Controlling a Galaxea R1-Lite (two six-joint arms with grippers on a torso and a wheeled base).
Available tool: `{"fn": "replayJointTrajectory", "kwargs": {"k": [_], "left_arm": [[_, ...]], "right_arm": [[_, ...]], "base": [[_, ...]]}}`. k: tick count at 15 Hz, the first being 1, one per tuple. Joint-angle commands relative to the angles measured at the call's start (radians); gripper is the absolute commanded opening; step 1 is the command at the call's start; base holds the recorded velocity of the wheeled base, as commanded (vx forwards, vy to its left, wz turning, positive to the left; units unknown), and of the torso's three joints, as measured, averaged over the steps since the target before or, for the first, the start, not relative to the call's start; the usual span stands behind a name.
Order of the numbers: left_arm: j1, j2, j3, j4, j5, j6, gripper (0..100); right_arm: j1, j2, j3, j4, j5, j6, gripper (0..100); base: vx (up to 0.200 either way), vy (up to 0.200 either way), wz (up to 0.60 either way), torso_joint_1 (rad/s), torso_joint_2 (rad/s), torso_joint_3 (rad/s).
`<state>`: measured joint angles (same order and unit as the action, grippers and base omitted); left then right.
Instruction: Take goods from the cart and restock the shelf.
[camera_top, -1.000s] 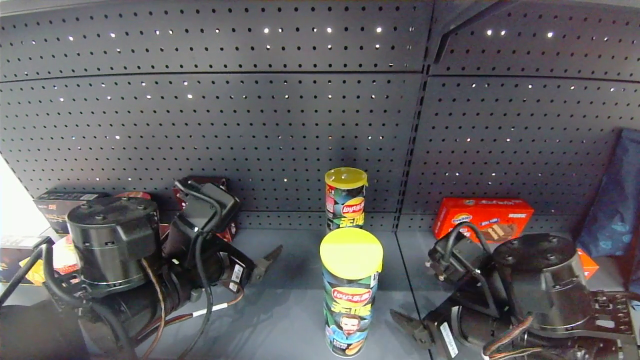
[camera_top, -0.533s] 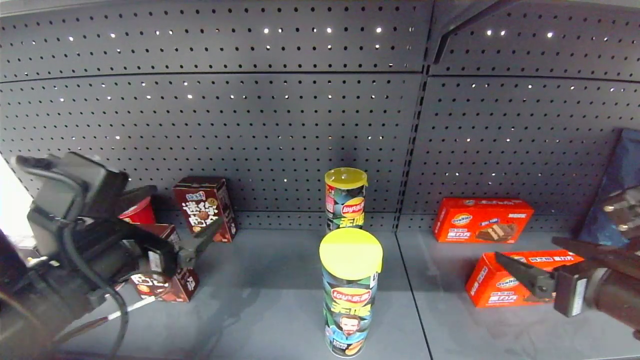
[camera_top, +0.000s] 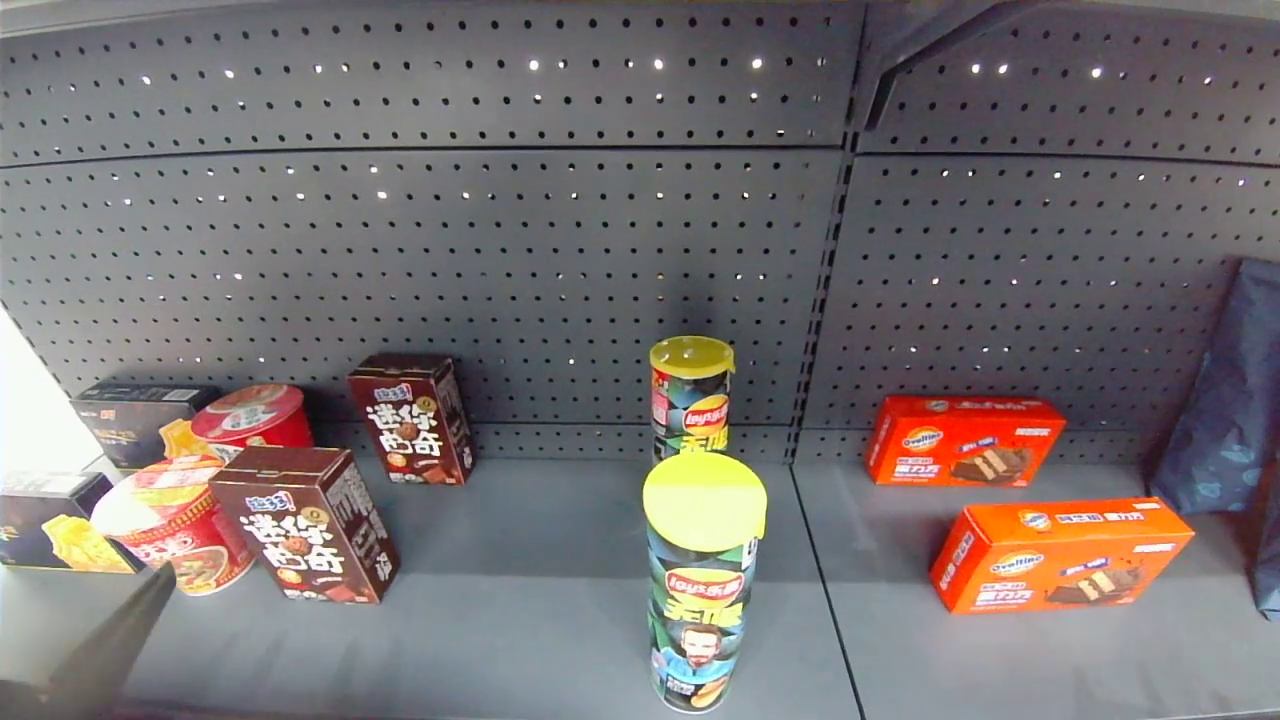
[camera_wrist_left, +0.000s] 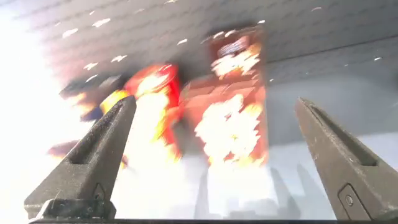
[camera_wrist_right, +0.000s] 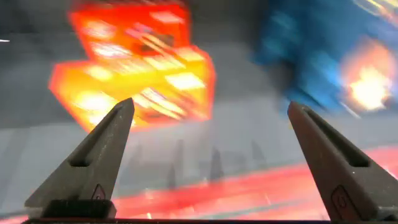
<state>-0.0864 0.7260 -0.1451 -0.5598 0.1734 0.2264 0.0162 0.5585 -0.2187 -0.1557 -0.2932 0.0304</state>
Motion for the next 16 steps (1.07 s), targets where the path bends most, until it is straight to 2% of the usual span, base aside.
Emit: {"fn": "replayJointTrajectory", "kwargs": {"k": [1, 3, 4, 5, 6, 7, 8, 11, 13, 16], "left_arm": [[0.065, -0.428, 0.035, 0.339, 0.017, -0.012, 100], [0.02, -0.612, 0.038, 0.517, -0.011, -0.021, 100], [0.014, -0.648, 0.048, 0.551, -0.011, -0.03, 100], [0.014, -0.639, 0.067, 0.543, -0.018, -0.065, 100], [0.014, -0.639, 0.068, 0.54, -0.023, -0.067, 100], [0.014, -0.639, 0.113, 0.529, -0.127, -0.079, 100], [0.014, -0.637, 0.142, 0.512, -0.161, -0.084, 100], [0.014, -0.637, 0.145, 0.544, -0.218, -0.168, 100], [0.014, -0.637, 0.145, 0.557, -0.218, -0.199, 100], [0.013, -0.637, 0.145, 0.563, -0.213, -0.205, 100]], "right_arm": [[-0.154, -0.414, 0.036, 0.272, 0.037, -0.003, 100], [-0.137, -0.465, 0.052, 0.28, 0.126, 0.005, 100], [-0.137, -0.465, 0.052, 0.265, 0.164, 0.005, 100], [-0.137, -0.465, 0.076, 0.228, 0.272, -0.007, 100], [-0.137, -0.463, 0.082, 0.223, 0.279, -0.009, 100], [-0.137, -0.465, 0.156, 0.154, 0.302, -0.073, 100], [-0.137, -0.465, 0.205, 0.117, 0.301, -0.095, 100], [-0.137, -0.465, 0.217, 0.082, 0.287, -0.098, 100], [-0.137, -0.465, 0.217, 0.082, 0.284, -0.081, 100], [-0.137, -0.465, 0.217, 0.082, 0.287, -0.08, 100]], "base": [[0.0, 0.0, 0.0, 0.0, 0.0, 0.0], [0.0, 0.0, 0.0, 0.0, 0.0, 0.0], [0.0, 0.0, 0.0, 0.0, 0.0, 0.0], [0.0, 0.0, 0.0, 0.0, 0.0, 0.0], [0.0, 0.0, 0.0, 0.0, 0.0, 0.0], [0.0, 0.0, 0.0, 0.0, 0.0, 0.0], [0.0, 0.0, 0.0, 0.0, 0.0, 0.0], [0.0, 0.0, 0.0, 0.0, 0.0, 0.0], [0.0, 0.0, 0.0, 0.0, 0.0, 0.0], [0.0, 0.0, 0.0, 0.0, 0.0, 0.0]]}}
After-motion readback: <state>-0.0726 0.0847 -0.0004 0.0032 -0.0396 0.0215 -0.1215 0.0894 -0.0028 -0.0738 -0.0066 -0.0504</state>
